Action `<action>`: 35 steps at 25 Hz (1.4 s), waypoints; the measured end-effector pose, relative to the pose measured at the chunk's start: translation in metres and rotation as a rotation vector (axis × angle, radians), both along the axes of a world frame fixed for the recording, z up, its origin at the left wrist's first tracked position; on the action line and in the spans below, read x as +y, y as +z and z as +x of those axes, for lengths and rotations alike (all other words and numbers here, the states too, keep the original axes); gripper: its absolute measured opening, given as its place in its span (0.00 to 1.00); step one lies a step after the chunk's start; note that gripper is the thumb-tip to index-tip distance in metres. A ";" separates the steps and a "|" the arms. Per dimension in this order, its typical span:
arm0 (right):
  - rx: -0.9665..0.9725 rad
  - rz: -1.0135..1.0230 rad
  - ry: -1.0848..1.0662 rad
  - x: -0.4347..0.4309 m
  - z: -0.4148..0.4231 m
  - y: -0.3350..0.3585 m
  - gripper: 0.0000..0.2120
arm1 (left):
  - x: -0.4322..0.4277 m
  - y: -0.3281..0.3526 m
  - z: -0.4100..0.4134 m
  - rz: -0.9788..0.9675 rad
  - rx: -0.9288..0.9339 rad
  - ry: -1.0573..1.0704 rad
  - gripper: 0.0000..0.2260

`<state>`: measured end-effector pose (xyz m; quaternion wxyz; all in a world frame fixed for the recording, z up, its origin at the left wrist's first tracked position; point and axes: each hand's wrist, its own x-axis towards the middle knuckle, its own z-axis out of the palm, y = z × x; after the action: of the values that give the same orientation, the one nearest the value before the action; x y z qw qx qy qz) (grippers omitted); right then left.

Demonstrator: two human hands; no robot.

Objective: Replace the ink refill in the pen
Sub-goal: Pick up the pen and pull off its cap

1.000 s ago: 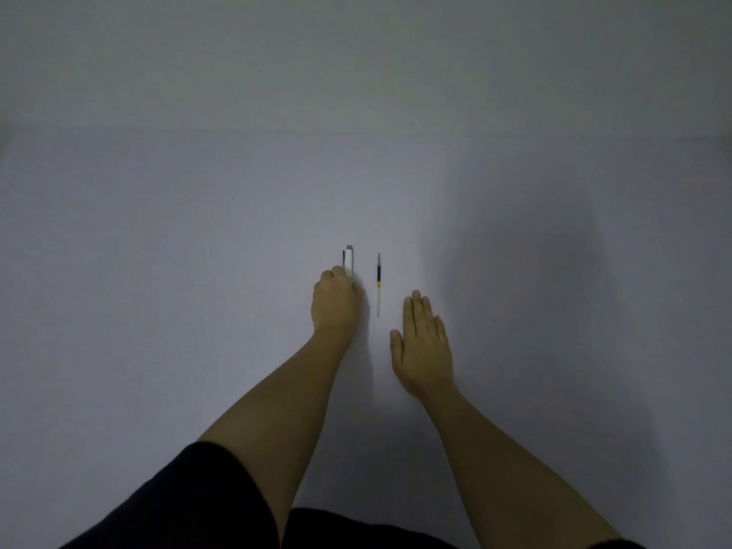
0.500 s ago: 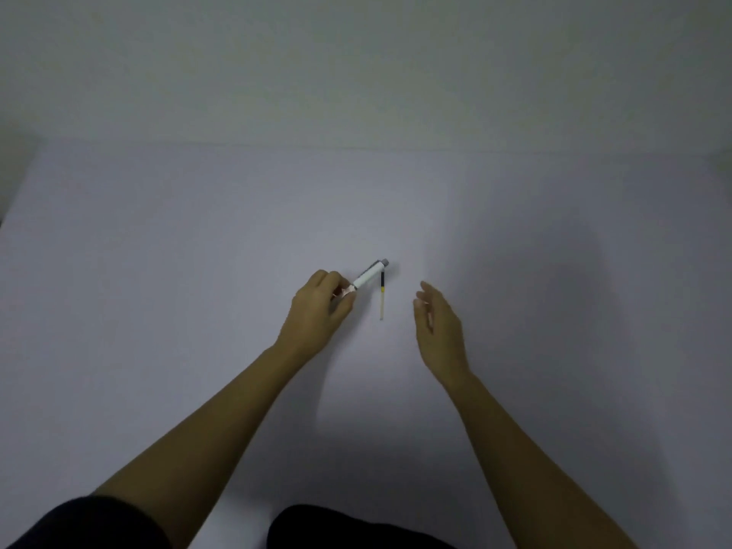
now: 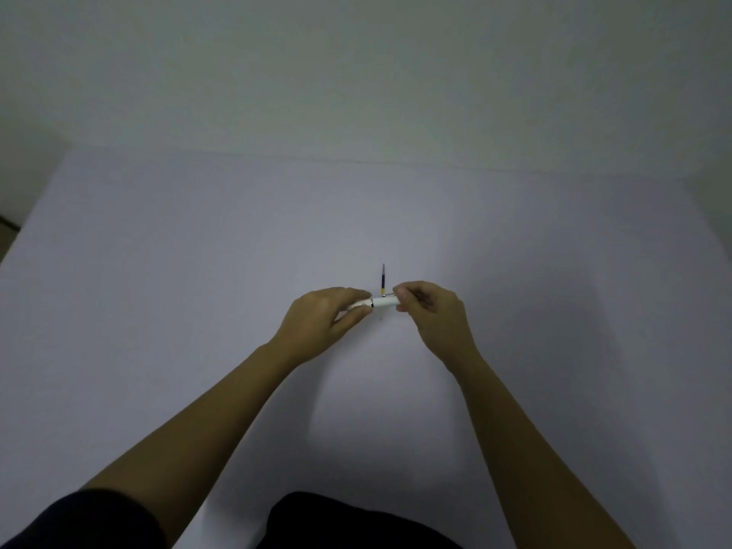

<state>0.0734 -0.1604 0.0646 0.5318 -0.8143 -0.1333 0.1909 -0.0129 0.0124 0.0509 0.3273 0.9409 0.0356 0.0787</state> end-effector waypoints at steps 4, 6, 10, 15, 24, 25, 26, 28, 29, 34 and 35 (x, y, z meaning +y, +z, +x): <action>-0.011 0.032 0.022 -0.003 -0.006 0.009 0.05 | -0.006 0.009 -0.004 0.095 -0.118 0.032 0.15; -0.001 0.049 0.017 -0.004 -0.008 0.010 0.06 | -0.008 0.011 -0.006 0.121 -0.169 0.045 0.15; 0.108 0.080 0.059 -0.006 -0.010 0.010 0.09 | -0.009 0.013 -0.009 0.137 -0.197 0.084 0.14; 0.190 0.159 0.073 -0.008 -0.011 0.003 0.10 | -0.011 0.005 -0.013 0.123 -0.129 0.143 0.15; 0.125 -0.305 -0.031 -0.030 0.014 -0.055 0.15 | -0.002 -0.018 -0.009 0.032 0.110 0.283 0.15; 0.126 -0.327 -0.018 -0.029 0.015 -0.062 0.15 | -0.003 -0.017 -0.006 0.014 0.112 0.299 0.14; 0.117 -0.339 -0.012 -0.027 0.016 -0.066 0.14 | -0.003 -0.016 -0.002 -0.001 0.120 0.311 0.14; 0.078 -0.365 0.000 -0.022 0.021 -0.073 0.12 | -0.005 -0.016 0.005 -0.022 0.146 0.322 0.14; 0.056 -0.388 0.017 -0.019 0.023 -0.076 0.11 | -0.005 -0.016 0.007 -0.024 0.157 0.320 0.14; 0.003 -0.492 0.052 -0.014 0.028 -0.086 0.13 | -0.005 -0.019 0.009 -0.032 0.148 0.324 0.14; 0.014 -0.489 0.048 -0.014 0.028 -0.086 0.13 | -0.004 -0.019 0.008 -0.033 0.153 0.328 0.14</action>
<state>0.1012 -0.1745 -0.0210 0.3149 -0.9141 -0.0987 0.2357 -0.0045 0.0085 0.0315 0.3217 0.9203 0.2146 0.0585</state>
